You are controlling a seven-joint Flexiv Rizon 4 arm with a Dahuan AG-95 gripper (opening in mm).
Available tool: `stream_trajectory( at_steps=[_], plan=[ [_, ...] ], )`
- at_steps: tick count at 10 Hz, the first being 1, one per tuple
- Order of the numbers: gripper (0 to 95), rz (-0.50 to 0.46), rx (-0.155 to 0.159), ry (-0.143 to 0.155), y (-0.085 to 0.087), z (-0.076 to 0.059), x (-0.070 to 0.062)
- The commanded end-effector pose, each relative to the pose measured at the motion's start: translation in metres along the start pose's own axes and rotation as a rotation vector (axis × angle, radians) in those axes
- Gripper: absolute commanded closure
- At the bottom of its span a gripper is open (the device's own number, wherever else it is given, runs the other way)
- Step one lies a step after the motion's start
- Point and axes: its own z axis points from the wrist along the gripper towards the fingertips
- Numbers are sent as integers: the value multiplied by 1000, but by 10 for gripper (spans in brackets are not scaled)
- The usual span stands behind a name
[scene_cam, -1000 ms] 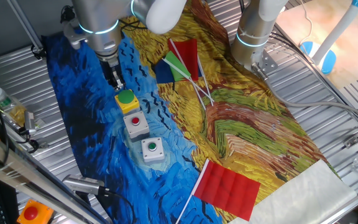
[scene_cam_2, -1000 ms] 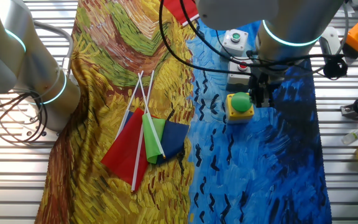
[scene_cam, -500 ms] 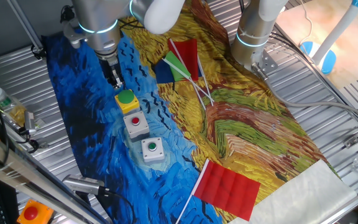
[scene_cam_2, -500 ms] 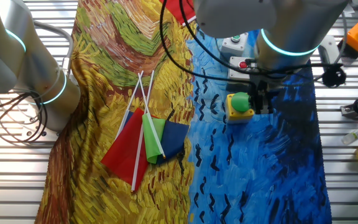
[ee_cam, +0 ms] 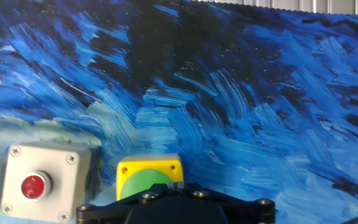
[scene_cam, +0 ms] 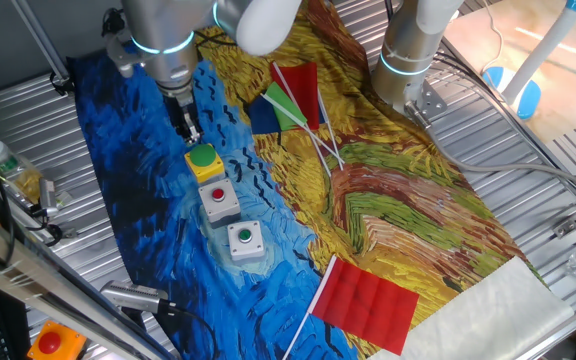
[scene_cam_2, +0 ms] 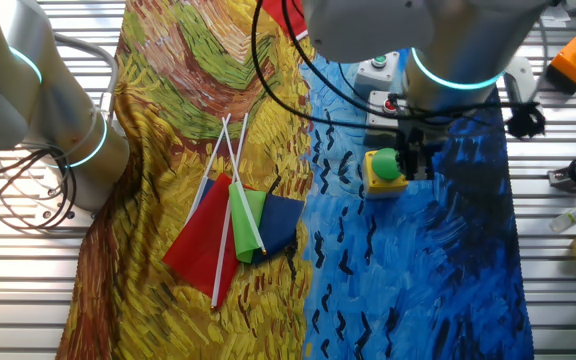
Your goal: Press three buttons from left to right in sequence
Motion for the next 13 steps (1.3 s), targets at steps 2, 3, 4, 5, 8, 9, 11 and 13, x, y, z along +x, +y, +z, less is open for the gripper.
stream_trajectory(
  at_steps=[2, 3, 4, 5, 8, 9, 11, 13],
  plan=[
    [950, 6, 1, 2, 4, 2, 4],
    [950, 8, 1, 1, 5, 2, 5],
    [950, 8, -1, 0, 5, 3, 5],
    [950, 8, -2, 0, 5, 5, 5],
    [950, 6, -1, -8, 6, 10, 5],
    [950, 6, -1, -10, 6, 12, 5],
    [950, 5, -1, -11, 6, 15, 5],
    [950, 5, -1, -12, 6, 16, 5]
  ],
)
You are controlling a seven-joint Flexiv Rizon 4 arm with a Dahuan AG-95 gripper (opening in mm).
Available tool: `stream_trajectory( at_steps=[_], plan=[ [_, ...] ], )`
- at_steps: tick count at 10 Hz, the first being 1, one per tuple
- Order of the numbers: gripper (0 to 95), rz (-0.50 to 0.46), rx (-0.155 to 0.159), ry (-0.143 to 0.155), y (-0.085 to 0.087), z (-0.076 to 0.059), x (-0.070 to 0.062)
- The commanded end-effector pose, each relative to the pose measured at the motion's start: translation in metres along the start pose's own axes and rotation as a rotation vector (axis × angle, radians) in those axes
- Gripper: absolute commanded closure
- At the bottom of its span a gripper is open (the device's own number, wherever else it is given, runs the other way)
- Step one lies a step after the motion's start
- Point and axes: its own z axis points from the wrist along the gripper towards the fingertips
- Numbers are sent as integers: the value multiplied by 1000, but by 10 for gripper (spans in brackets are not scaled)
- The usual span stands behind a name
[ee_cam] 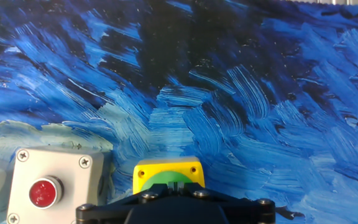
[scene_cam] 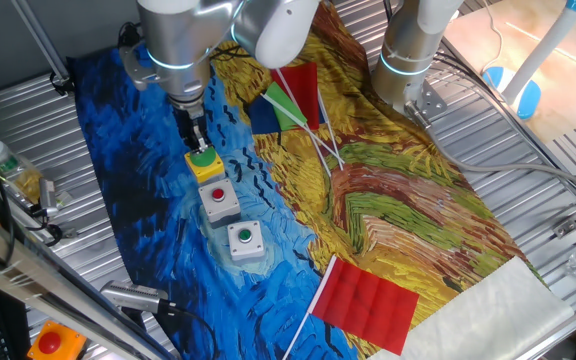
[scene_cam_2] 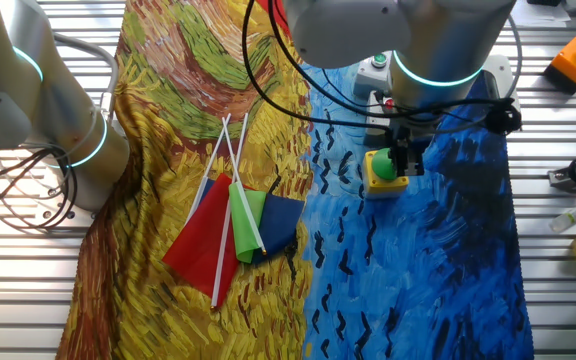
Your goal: Press three buttons from left to right in sequence
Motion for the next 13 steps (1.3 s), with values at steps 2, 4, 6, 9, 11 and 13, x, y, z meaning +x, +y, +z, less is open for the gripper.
stream_trajectory(
  at_steps=[2, 4, 6, 9, 11, 13],
  plan=[
    [950, 2, -1, 1, 0, 3, 0],
    [950, 3, -1, -3, 0, 7, 0],
    [950, 2, -3, -7, 0, 7, 0],
    [950, 2, -4, -7, 1, -1, 0],
    [950, 2, -4, -4, 2, -8, 0],
    [950, 1, -4, -9, 2, -12, 0]
  ],
)
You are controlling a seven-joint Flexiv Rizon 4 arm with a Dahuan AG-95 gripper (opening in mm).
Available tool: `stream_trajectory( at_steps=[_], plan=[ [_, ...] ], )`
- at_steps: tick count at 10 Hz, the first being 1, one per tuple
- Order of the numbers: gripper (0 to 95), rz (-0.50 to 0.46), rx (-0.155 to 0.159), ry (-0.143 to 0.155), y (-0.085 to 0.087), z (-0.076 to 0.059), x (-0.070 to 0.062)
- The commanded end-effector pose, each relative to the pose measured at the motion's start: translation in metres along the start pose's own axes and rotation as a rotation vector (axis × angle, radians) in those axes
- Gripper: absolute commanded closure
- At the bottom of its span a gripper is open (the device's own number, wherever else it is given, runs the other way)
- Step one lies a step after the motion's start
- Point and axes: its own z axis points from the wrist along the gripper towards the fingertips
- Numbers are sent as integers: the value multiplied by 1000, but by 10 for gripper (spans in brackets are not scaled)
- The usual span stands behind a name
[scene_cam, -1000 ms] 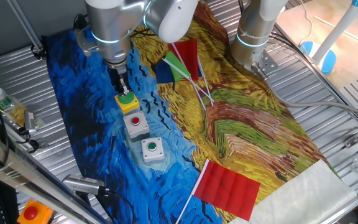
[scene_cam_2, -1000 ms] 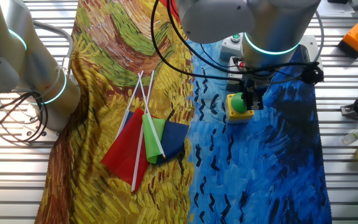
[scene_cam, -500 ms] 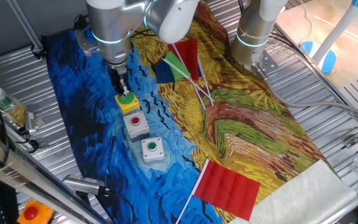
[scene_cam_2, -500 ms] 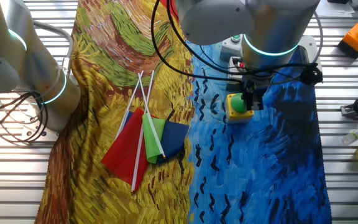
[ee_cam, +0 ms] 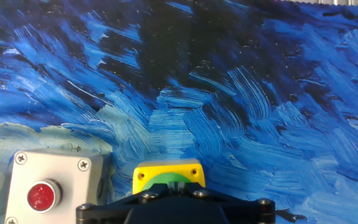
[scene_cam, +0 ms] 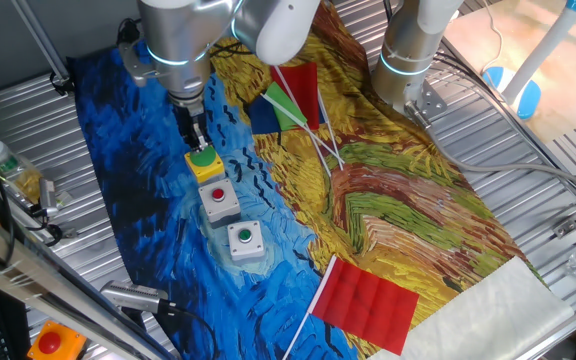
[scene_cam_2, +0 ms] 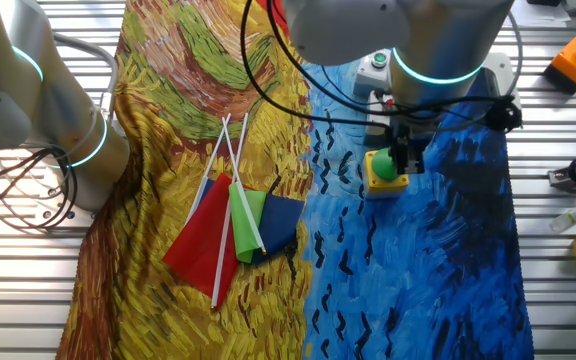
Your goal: Press three buttons from left to right in sequence
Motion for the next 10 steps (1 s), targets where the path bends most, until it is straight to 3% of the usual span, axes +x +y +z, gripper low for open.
stream_trajectory(
  at_steps=[1, 4, 7, 10],
  plan=[
    [950, -1, 2, -1, 0, -6, 0],
    [950, -8, 8, 0, 2, -15, 0],
    [950, -22, 12, 29, 7, -34, -3],
    [950, -25, 10, 37, 12, -44, -3]
  ],
)
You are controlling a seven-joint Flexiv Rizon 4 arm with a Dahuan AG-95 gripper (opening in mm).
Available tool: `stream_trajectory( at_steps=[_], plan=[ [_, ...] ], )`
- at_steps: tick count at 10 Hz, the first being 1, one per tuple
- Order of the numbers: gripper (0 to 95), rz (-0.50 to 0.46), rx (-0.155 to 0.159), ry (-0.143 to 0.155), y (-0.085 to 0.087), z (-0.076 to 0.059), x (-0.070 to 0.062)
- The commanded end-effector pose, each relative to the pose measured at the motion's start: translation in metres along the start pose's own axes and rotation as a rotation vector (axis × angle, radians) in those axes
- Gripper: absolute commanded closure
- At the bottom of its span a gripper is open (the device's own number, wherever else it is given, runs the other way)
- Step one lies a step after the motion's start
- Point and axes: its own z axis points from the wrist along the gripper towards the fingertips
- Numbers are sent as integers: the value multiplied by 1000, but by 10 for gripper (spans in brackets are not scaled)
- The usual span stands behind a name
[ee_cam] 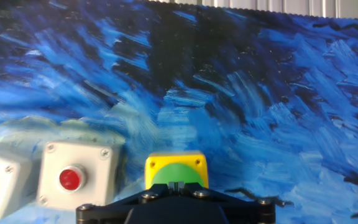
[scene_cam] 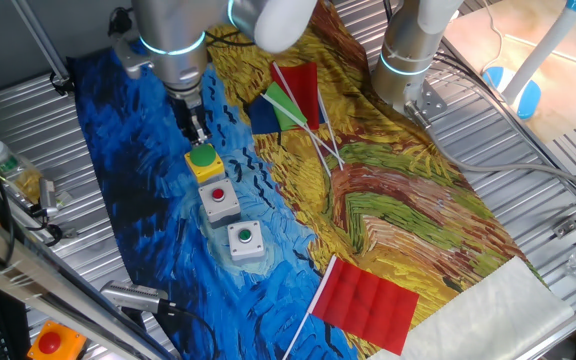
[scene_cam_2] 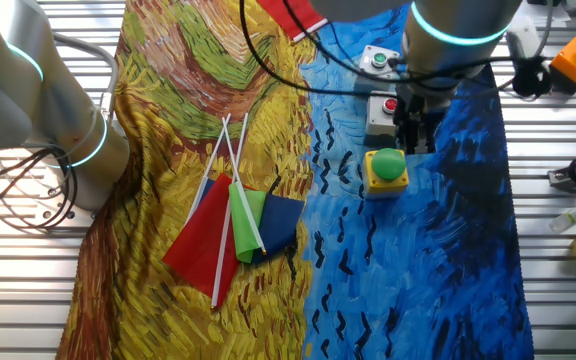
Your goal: Press three buttons from left to right in sequence
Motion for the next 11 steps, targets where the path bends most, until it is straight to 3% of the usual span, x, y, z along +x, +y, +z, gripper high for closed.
stream_trajectory(
  at_steps=[1, 7, 11],
  plan=[
    [950, -2, -1, -2, 0, 0, 1],
    [950, 16, -2, 24, -3, 0, 1],
    [950, -2, -4, 24, -23, 7, 8]
  ],
)
